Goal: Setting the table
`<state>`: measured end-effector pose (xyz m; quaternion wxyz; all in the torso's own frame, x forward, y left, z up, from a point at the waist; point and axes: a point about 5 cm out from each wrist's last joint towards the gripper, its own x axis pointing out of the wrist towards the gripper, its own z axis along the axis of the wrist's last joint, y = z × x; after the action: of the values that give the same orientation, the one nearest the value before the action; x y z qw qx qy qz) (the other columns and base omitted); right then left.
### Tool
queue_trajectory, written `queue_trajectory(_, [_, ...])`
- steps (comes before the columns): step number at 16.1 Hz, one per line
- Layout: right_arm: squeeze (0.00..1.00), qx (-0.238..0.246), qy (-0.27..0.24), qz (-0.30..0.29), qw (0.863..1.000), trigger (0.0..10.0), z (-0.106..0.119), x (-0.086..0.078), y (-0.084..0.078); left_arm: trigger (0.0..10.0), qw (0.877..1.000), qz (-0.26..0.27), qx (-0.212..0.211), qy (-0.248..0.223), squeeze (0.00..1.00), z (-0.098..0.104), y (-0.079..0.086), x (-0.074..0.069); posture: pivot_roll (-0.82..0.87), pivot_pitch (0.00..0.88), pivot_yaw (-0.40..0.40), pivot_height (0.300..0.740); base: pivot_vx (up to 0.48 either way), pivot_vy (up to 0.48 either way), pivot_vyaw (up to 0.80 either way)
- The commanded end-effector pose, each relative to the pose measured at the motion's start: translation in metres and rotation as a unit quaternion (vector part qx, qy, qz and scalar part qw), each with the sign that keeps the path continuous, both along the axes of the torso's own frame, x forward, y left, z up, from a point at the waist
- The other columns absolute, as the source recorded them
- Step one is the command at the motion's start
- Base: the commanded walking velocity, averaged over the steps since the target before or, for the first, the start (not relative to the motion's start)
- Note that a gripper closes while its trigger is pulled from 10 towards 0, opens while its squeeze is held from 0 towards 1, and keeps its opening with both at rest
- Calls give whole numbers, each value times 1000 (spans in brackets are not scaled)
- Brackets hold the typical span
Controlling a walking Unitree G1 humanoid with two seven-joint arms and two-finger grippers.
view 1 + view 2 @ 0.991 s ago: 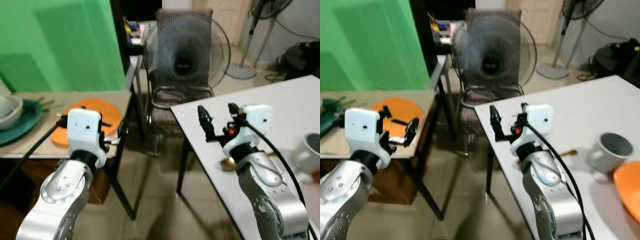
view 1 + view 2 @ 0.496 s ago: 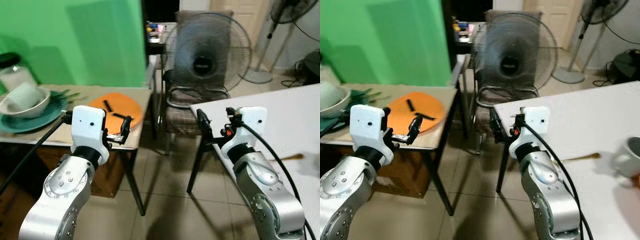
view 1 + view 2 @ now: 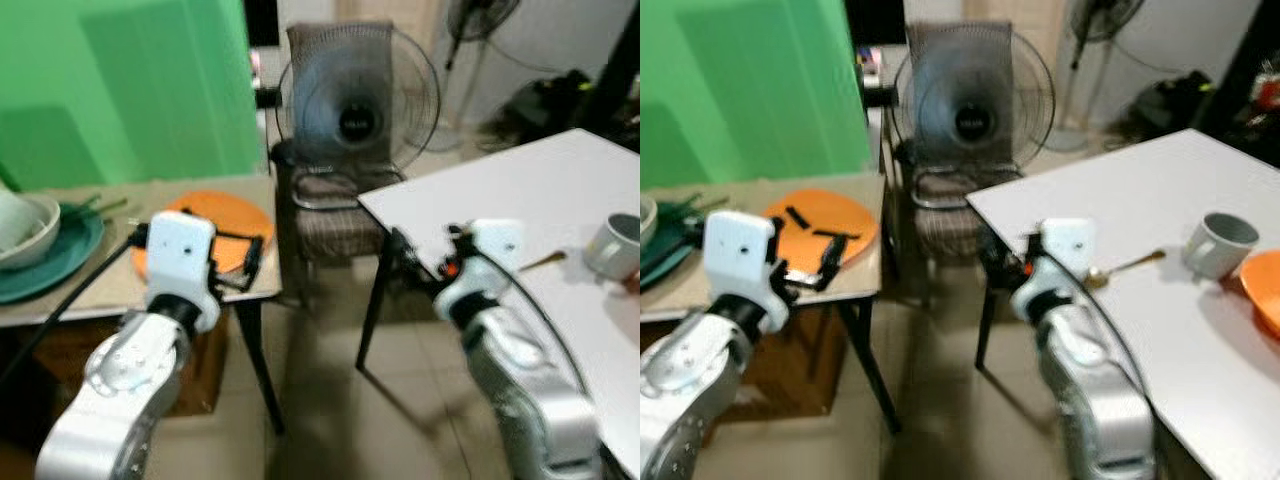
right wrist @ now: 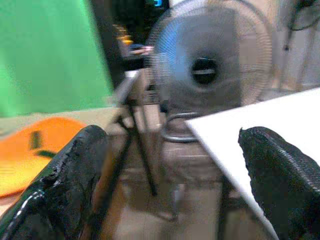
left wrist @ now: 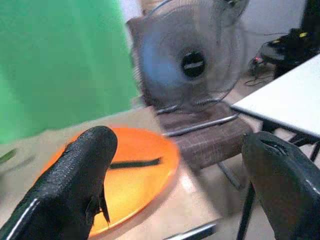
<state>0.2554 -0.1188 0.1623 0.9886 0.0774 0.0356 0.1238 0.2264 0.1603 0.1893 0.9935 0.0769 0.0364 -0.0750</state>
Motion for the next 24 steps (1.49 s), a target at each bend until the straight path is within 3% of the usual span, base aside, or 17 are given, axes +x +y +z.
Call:
queue_trajectory(1, [1000, -3, -1, 1, 1000, 10000, 2, 2, -2, 10000, 1000, 0, -4, -5, 0, 2, -1, 0, 13, 0, 22, 740, 0, 409, 0])
queue_trajectory(6, [1000, 8, 14, 30, 999, 10000, 0, 2, 4, 10000, 1000, 12, -14, 1, 0, 0, 0, 1, 14, 0, 20, 740, 0, 0, 0])
queue_trajectory(7, [867, 9, 15, 36, 999, 10000, 0, 1, 6, 10000, 1000, 16, -24, 1, 0, 0, 1, 1, 15, 0, 20, 740, 0, 0, 0])
queue_trajectory(8, [251, 11, 16, 39, 999, 10000, 0, 1, 7, 10000, 999, 23, -33, -3, 0, 2, 2, 1, 17, 0, 21, 740, 0, 0, 0])
queue_trajectory(9, [0, 11, 18, 39, 999, 10000, -1, 2, 7, 10000, 999, 28, -38, -5, 0, 2, 4, 1, 19, 0, 18, 740, 240, 0, 0])
queue_trajectory(24, [0, 12, 23, 29, 999, 10000, -5, 9, 6, 10000, 1000, 11, -29, -1, 0, 1, 5, 3, 30, 0, 17, 740, 300, 0, 0])
